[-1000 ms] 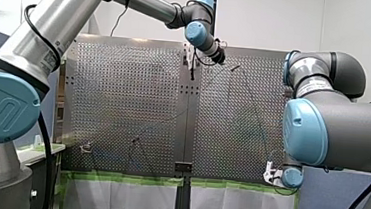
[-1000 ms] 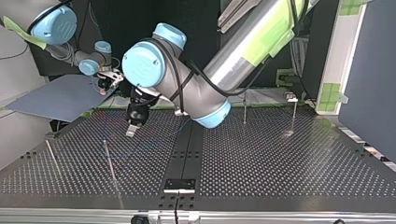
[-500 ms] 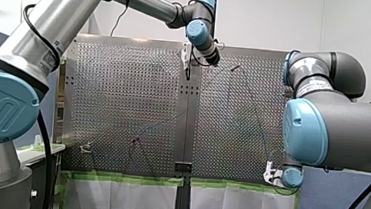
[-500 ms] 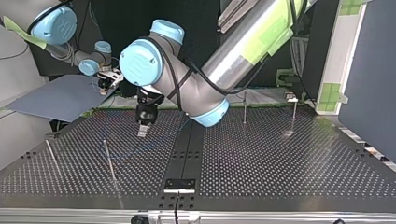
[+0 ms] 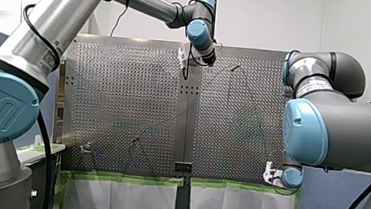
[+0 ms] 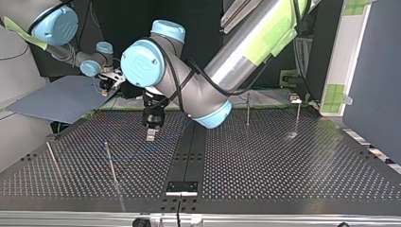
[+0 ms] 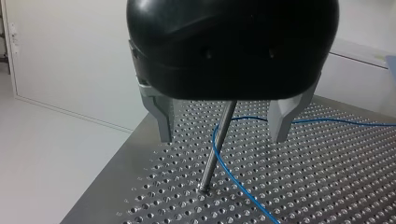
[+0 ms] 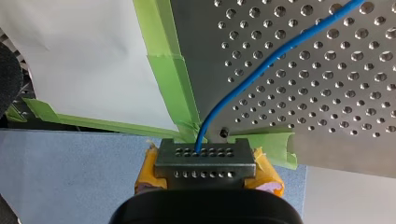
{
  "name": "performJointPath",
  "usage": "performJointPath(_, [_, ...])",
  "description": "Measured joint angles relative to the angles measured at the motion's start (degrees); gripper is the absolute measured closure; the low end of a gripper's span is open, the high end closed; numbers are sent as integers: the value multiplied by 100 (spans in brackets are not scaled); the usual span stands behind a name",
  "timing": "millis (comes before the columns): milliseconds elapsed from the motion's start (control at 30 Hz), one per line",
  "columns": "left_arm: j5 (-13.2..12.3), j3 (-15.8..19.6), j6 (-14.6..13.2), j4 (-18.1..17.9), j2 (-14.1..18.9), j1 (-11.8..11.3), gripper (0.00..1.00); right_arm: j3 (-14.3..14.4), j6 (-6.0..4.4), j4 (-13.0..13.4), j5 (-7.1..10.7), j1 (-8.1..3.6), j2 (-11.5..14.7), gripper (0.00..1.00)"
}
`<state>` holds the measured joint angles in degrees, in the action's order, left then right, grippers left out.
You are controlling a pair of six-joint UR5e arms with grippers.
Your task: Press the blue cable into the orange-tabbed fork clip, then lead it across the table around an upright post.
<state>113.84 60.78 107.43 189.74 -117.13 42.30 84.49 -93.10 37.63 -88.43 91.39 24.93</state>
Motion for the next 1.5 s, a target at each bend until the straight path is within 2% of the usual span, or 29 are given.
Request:
performJointPath(667, [11,10,82,82,3,-7,0,-4,7,0,2,-8,4,100])
performJointPath(833, [1,193,57,156,122,12,0,-5,10,0,13,-10,4,100])
performJointPath(1067, [-74,604,140,-202,518,9,0,-5,14,6,10,-11,4,100])
performJointPath(1400, [-210,1141,602,-736,1054,-30,0,-6,60,0,17,-9,9,100])
performJointPath(1500, [-231,1313,649,-908,1226,-40,0,-6,61,0,18,-10,10,100])
